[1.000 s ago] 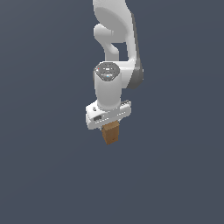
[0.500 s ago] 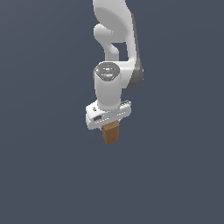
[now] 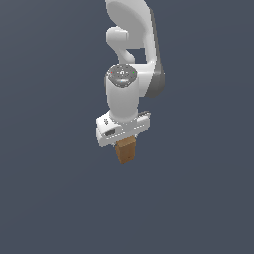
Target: Pick up the object and move it to a goal position.
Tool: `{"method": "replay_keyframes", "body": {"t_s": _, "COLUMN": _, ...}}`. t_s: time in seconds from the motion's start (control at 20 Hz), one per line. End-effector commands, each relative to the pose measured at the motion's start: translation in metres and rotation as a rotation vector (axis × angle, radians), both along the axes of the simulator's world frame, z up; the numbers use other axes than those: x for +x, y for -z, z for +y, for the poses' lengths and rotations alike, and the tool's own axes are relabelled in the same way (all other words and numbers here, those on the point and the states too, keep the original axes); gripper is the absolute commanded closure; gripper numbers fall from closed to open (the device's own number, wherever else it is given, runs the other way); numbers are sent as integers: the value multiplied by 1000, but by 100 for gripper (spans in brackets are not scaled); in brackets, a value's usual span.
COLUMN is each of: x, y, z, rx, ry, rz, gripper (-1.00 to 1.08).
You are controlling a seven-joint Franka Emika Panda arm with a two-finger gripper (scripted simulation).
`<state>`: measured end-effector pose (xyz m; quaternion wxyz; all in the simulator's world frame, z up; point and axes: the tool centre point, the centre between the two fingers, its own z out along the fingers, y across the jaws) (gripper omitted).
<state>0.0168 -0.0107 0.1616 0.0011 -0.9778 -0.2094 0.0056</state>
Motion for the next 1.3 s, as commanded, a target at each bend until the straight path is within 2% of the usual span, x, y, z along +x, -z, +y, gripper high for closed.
{"method": "replay_keyframes", "body": {"t_s": 0.0, "x": 8, "y": -19, "z": 1, "rx": 0, "ry": 0, "rz": -11, "gripper": 108}}
{"method": "replay_keyframes", "body": {"t_s": 0.75, "x": 52, "y": -133, "z": 6, "rx": 0, "ry": 0, "rz": -11, "gripper": 108}}
{"method": "replay_keyframes", "body": {"t_s": 1.25, "x": 76, "y": -191, "z": 9, "rx": 0, "ry": 0, "rz": -11, "gripper": 108}}
